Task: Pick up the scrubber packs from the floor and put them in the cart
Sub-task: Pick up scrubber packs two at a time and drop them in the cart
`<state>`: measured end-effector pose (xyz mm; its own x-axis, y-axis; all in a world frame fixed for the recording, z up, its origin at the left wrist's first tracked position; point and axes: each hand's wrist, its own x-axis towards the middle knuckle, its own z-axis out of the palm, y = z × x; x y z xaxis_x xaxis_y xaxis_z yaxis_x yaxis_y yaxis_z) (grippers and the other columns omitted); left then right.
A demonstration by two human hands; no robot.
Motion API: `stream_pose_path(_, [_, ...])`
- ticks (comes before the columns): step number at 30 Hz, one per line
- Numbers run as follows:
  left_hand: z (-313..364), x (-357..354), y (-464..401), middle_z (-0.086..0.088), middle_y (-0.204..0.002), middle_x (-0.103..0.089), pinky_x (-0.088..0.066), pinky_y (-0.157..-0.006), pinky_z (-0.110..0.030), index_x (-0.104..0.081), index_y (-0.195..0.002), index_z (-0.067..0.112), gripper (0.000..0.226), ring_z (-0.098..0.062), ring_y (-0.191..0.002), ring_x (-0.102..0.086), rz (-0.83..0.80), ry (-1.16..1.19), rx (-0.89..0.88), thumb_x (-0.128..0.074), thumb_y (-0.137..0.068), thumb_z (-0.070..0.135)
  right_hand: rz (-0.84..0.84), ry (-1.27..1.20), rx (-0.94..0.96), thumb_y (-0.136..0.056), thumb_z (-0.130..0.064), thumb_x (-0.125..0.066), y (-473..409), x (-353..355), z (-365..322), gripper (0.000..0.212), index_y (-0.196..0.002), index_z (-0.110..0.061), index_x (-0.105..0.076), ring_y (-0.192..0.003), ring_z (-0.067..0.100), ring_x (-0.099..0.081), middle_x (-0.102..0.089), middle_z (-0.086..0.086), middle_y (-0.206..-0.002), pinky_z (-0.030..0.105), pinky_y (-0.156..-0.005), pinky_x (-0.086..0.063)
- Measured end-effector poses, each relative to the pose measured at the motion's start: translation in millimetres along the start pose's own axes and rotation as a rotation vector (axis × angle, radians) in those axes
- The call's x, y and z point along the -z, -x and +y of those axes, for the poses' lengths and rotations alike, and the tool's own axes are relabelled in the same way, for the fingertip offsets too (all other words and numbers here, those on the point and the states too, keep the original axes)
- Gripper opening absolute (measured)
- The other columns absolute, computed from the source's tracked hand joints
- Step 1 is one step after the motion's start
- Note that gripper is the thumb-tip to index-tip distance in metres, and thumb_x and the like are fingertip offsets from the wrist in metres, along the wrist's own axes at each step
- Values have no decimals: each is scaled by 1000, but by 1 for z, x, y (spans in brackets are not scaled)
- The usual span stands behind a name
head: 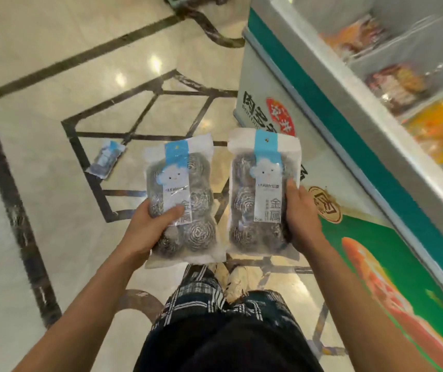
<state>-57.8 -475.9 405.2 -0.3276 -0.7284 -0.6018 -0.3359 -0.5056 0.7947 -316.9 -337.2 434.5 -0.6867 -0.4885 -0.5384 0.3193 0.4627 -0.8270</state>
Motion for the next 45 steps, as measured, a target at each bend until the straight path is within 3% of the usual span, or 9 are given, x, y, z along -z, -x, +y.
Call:
stream_pose_path(3, [16,-6,21,1,-107,-80,-58,-87,-38,-71,-115,22,25,-20,-100,-76,21,-4,-39,-77,-91,27,-49,-3,35,-107,-32,-54,34,12,-5,18,-113,-16,-62,-57,-12,-66,-67,-12,-81,1,-46,-41])
stream_pose_path(6, [31,-13,21,3,-100,-80,-60,-74,-28,-69,-109,25,20,-14,-92,-77,4,-48,-69,-76,-91,30,-13,-75,21,-94,-23,-75,54,21,5,12,-103,-17,-69,-68,1,-76,-81,-2,-85,13,-55,-55])
stream_pose_path(10, [51,-27,6,-1,-110,-79,-59,-93,-46,-68,-123,21,40,-22,-101,-75,-135,-178,-105,-76,-89,42,117,-171,26,-90,-15,-79,77,40,24,25,-115,-14,-74,-91,20,-80,-83,3,-100,26,-70,-62])
stream_pose_path(13, [60,-47,-7,1,-108,-80,-59,-91,-43,-69,-116,25,24,-19,-100,-76,-277,-249,-107,-71,-94,36,224,-256,-22,-90,-14,-79,94,52,39,26,-116,-12,-73,-90,24,-80,-83,5,-99,32,-71,-65])
stream_pose_path(16, [65,-78,-12,6,-98,-79,-60,-74,-24,-67,-112,24,16,-8,-87,-77,-435,-360,-147,-68,-97,27,366,-331,-57,-89,-13,-80,115,63,55,27,-115,-12,-73,-91,24,-80,-83,5,-100,37,-75,-66])
stream_pose_path(26, [42,-187,28,7,-101,-77,-60,-83,-34,-66,-117,23,26,-6,-83,-75,-987,-747,-200,-72,-93,32,1008,-634,-108,-86,-13,-84,239,88,131,27,-109,-11,-71,-84,23,-81,-83,6,-95,32,-65,-64])
stream_pose_path(33, [-12,-237,126,20,-100,-71,-49,-65,-13,-64,-119,32,27,9,-83,-67,-1377,-962,-288,-72,-94,39,1326,-779,-148,-83,-24,-87,355,65,196,37,-114,-16,-69,-83,12,-80,-82,0,-95,29,-70,-65])
stream_pose_path(37, [-55,-242,192,11,-113,-75,-56,-95,-42,-65,-120,32,40,-12,-103,-72,-1528,-1072,-338,-76,-86,50,1469,-854,-154,-88,-16,-83,418,43,234,22,-104,-16,-68,-66,2,-76,-79,1,-87,14,-53,-55])
stream_pose_path(45, [-161,-185,312,8,-104,-81,-59,-93,-49,-69,-115,28,34,-14,-95,-77,-1730,-1238,-329,-79,-85,43,1648,-993,-182,-86,-23,-85,551,-17,334,30,-113,-17,-74,-93,25,-80,-83,4,-101,50,-88,-63])
